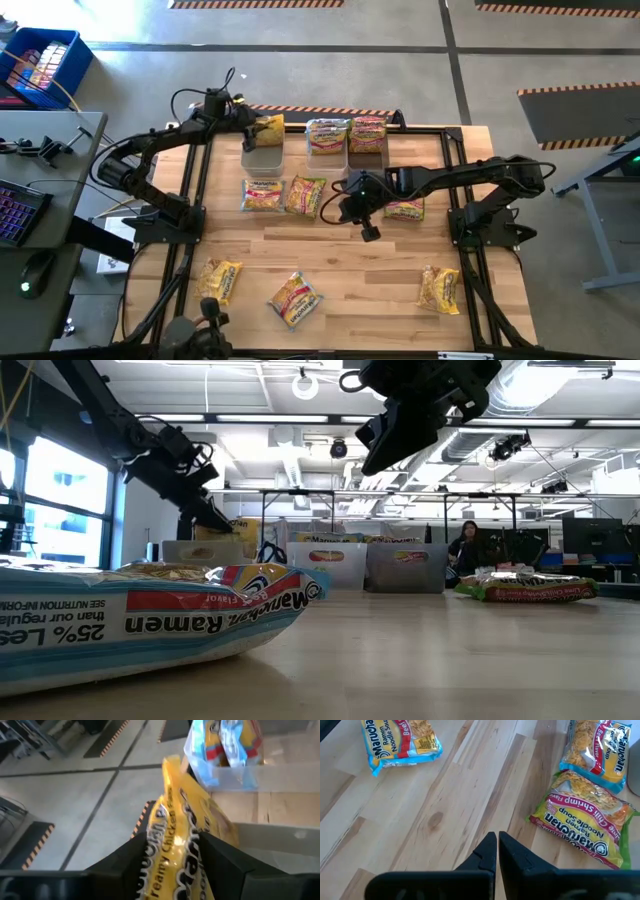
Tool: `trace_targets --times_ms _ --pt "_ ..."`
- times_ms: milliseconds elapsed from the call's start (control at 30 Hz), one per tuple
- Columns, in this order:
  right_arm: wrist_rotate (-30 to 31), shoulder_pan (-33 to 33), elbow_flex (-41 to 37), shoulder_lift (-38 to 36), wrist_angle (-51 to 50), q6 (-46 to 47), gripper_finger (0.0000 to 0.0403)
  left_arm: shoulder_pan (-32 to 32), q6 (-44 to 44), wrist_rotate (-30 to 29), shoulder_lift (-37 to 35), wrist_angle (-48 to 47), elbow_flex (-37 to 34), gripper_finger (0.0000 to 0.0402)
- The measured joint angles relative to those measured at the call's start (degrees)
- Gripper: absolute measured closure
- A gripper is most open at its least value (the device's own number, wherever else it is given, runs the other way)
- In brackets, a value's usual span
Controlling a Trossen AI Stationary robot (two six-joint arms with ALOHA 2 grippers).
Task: Sort Maruchan noodles
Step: Put the middle yellow noodle pack into the gray bin, then put the top blue noodle pack into the transparent white bin
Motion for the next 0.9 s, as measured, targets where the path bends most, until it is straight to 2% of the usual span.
trace_targets --times_ms 200,500,633,733,833,900 --pt "-0.2 0.0 0.0 0.0 -0.73 1.44 0.0403 -0.38 -0.04 0.12 -2.65 -0.51 0.0 0.0244" --pt "-0.65 0.0 -0.02 0.0 -1.58 1.75 0.0403 -3.08 -0.02 -1.09 -3.05 -2.04 0.0 0.0287" --pt "-0.19 0.0 -0.01 -0.17 -4.15 2.61 0.0403 -6.24 -0.94 -2.11 -3.69 -2.58 0.0 0.0312" --pt "3.19 0.0 -0.02 -1.35 -10.06 2.89 0.0403 -9.76 -2.53 -2.08 -6.24 -3.9 0.0 0.0335" --pt "6.68 0.0 -0.02 -2.59 -14.47 4.38 0.0403 -13.46 -3.22 -2.07 -9.49 -8.69 0.0 0.0361" --pt "6.74 -0.04 -1.04 -2.9 -13.71 4.22 0.0403 -15.76 -3.28 -2.09 -11.62 -12.59 0.0 0.0379"
